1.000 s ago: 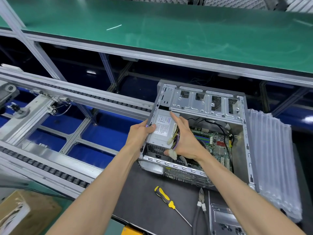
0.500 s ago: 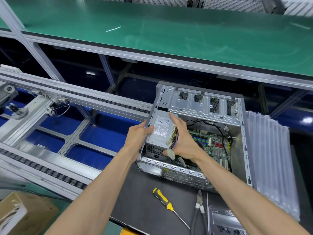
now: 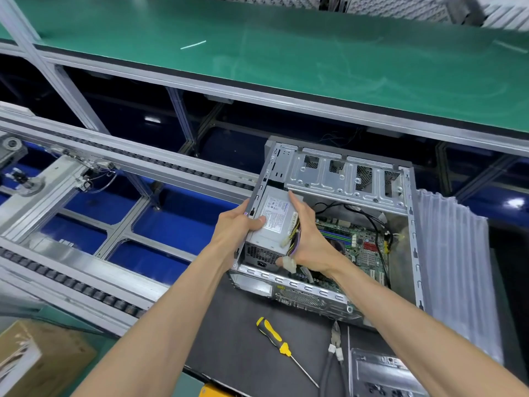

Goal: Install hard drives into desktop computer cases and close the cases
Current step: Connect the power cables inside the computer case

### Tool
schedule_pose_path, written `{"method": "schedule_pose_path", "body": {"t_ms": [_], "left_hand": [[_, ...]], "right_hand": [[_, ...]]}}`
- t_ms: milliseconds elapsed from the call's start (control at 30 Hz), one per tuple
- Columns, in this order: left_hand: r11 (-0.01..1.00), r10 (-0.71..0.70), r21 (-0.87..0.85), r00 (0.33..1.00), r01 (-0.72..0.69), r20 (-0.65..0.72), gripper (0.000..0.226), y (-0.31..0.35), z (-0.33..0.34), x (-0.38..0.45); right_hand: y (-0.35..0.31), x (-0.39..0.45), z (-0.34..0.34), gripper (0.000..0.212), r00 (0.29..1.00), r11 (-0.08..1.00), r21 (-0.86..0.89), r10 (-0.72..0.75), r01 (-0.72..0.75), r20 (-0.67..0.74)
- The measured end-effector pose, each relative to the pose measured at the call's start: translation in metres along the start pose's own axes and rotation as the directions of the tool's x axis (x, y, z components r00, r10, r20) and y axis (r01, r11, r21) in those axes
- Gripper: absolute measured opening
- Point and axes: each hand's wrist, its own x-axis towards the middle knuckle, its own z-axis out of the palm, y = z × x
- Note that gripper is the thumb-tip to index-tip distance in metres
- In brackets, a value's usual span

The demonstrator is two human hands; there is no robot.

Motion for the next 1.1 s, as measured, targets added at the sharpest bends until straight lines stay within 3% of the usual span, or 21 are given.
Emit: {"method": "schedule_pose_path", "body": {"t_ms": [433, 567, 967, 1100], "left_hand": [[0.985, 0.067, 0.163, 0.996, -0.057, -0.053, 0.023, -0.001, 0.001, -0.004], [0.973, 0.087, 0.220, 0.993, -0.069, -0.074, 0.024, -0.004, 0.001, -0.002], [0.979, 0.114, 0.175, 0.992, -0.103, -0.051, 0.025, -0.011, -0.001, 0.002], [0.977, 0.089, 0.200, 0.993, -0.070, -0.084, 0.025, -0.009, 0.001, 0.005]], "right_hand": [[0.007, 0.006, -0.002, 0.136, 0.999, 0.981, -0.196, 0.003, -0.010, -0.036], [0.009, 0.007, 0.000, 0.134, 0.999, 0.974, -0.227, -0.017, 0.008, -0.038], [0.011, 0.002, -0.002, 0.135, 0.998, 0.989, -0.146, 0.002, 0.008, 0.070], [0.010, 0.002, 0.001, 0.135, 0.998, 0.985, -0.168, 0.036, -0.028, 0.045]]}}
